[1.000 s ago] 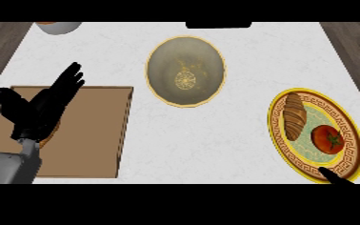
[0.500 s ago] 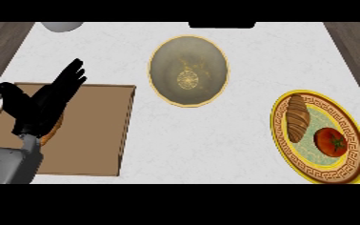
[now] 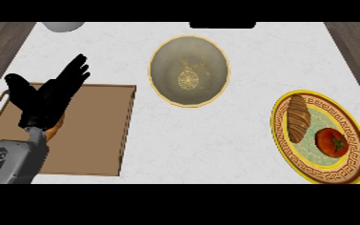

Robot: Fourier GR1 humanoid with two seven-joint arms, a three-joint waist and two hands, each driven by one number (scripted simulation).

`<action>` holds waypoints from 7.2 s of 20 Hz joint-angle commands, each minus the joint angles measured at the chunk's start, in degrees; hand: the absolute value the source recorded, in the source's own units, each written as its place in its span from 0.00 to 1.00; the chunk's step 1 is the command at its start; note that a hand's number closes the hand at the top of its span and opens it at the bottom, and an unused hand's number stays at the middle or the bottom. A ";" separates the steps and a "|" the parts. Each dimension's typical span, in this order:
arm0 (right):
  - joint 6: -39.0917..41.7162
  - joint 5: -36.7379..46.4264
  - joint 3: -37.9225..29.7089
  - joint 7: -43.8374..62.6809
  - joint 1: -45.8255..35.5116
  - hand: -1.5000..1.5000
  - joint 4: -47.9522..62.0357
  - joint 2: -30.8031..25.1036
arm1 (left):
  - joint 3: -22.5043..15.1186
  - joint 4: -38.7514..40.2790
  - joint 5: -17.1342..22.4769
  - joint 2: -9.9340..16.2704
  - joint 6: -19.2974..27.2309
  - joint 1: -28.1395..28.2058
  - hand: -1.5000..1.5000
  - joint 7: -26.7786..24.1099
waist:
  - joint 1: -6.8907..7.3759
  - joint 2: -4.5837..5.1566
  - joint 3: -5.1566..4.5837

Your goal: Pick the tomato from the plate and place it in the bowl

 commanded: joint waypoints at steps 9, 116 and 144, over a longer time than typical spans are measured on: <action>13.07 5.25 1.92 7.92 -9.47 0.00 5.43 6.11 | 3.28 -4.31 -3.31 -2.71 -1.84 1.45 0.50 3.61 | -0.12 -0.13 0.10; 51.46 21.92 13.06 19.74 -37.99 1.00 -12.53 41.48 | 15.65 -4.36 -14.02 -12.35 -13.27 0.82 0.50 6.00 | 0.22 -0.35 -0.09; 9.63 27.45 3.12 7.86 -78.03 1.00 57.69 41.86 | 14.31 -4.62 -14.23 -14.04 -13.31 -0.53 0.50 7.34 | 1.01 0.20 0.08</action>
